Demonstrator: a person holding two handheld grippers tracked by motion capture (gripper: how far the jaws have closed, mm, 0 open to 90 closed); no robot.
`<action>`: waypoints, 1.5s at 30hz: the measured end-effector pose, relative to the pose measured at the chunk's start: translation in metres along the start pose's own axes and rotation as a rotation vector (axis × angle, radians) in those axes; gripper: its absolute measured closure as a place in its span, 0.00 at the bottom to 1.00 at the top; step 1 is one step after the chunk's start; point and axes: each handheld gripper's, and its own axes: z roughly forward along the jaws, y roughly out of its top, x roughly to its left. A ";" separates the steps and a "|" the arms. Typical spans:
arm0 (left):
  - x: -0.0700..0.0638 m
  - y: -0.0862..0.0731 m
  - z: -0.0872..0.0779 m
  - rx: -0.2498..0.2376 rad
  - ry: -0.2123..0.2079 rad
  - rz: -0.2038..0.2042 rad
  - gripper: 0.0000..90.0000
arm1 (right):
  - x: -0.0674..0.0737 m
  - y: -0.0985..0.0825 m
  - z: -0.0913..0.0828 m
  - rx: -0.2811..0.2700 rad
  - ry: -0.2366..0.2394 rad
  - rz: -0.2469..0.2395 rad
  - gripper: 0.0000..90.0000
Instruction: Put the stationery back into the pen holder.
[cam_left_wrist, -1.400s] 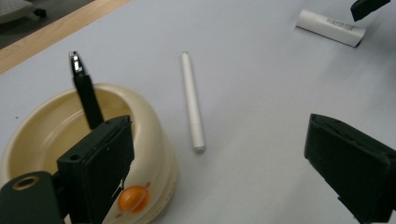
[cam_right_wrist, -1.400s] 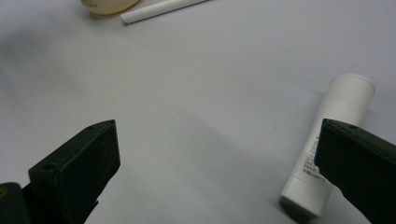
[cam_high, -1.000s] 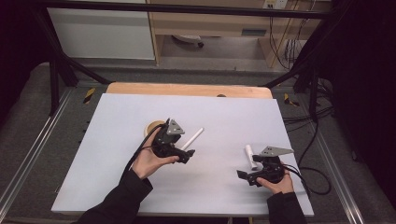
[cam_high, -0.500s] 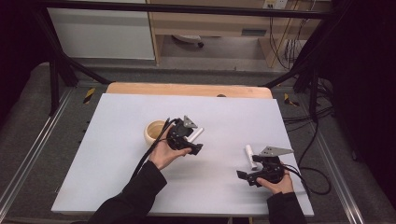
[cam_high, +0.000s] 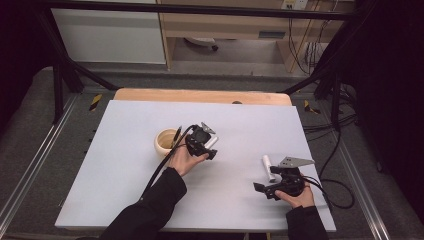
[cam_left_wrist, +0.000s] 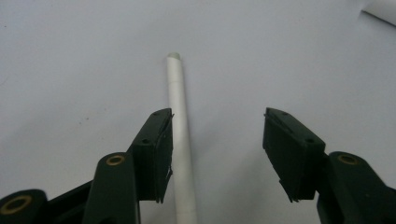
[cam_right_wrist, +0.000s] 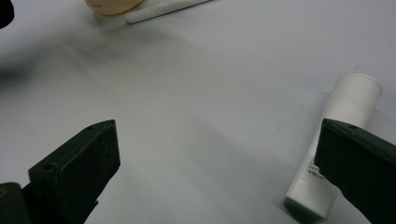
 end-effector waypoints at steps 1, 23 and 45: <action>0.001 0.000 0.002 0.003 -0.002 -0.003 0.51 | 0.000 0.000 0.000 0.001 0.000 -0.001 0.01; 0.005 0.000 0.026 0.051 0.077 0.012 0.72 | 0.000 -0.001 0.002 0.010 -0.002 -0.005 0.01; 0.005 -0.001 0.033 0.077 0.116 0.017 0.86 | 0.000 -0.001 0.001 0.008 0.000 -0.004 0.01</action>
